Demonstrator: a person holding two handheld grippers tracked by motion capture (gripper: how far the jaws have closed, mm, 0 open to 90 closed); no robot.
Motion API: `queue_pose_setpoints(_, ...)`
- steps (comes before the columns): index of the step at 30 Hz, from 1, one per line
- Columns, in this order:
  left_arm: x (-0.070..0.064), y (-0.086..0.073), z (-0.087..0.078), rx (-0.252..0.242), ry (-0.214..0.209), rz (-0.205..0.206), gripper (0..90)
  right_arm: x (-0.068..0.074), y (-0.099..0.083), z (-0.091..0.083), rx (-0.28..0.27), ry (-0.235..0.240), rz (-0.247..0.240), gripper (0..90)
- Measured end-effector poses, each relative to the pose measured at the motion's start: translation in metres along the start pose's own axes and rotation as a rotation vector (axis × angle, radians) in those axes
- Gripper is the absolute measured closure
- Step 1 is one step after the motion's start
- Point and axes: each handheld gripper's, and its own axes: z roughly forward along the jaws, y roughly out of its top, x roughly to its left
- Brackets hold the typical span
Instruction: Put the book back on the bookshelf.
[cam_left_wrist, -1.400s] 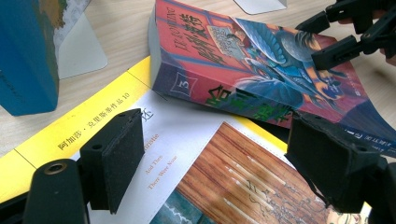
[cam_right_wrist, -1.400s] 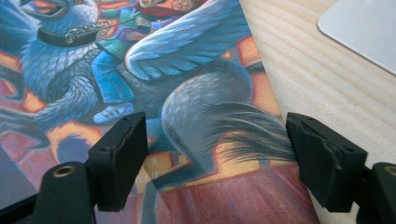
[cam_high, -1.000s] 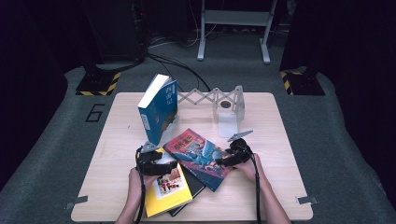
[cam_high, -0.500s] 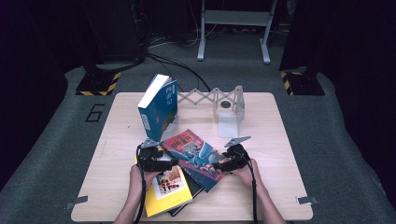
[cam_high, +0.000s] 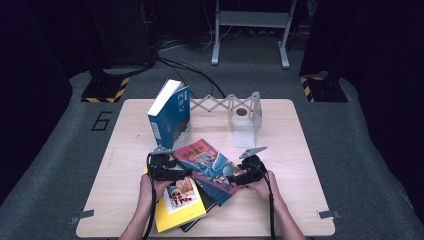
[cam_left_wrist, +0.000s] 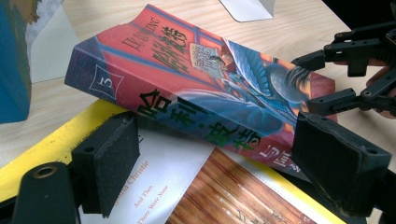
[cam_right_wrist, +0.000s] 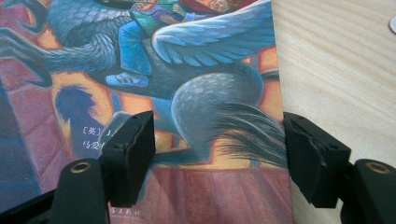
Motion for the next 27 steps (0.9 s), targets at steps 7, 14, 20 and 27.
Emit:
queue_pose_setpoints(7, -0.001, 0.002, 0.002, 0.007, 0.0, -0.002, 14.8, 0.003, 0.001, 0.001, 0.008, 0.026, 0.016, 29.6)
queue_pose_setpoints(14, 0.001, 0.003, 0.002, 0.014, 0.011, -0.008, 14.0, 0.014, 0.004, 0.003, 0.024, 0.027, 0.006, 30.1)
queue_pose_setpoints(20, -0.001, 0.004, 0.003, 0.03, 0.025, 0.0, 13.7, 0.009, 0.006, 0.004, 0.031, 0.055, 0.029, 28.9)
queue_pose_setpoints(27, -0.002, 0.004, 0.005, 0.012, 0.024, -0.002, 15.0, 0.006, 0.007, 0.009, 0.017, 0.08, 0.078, 26.8)
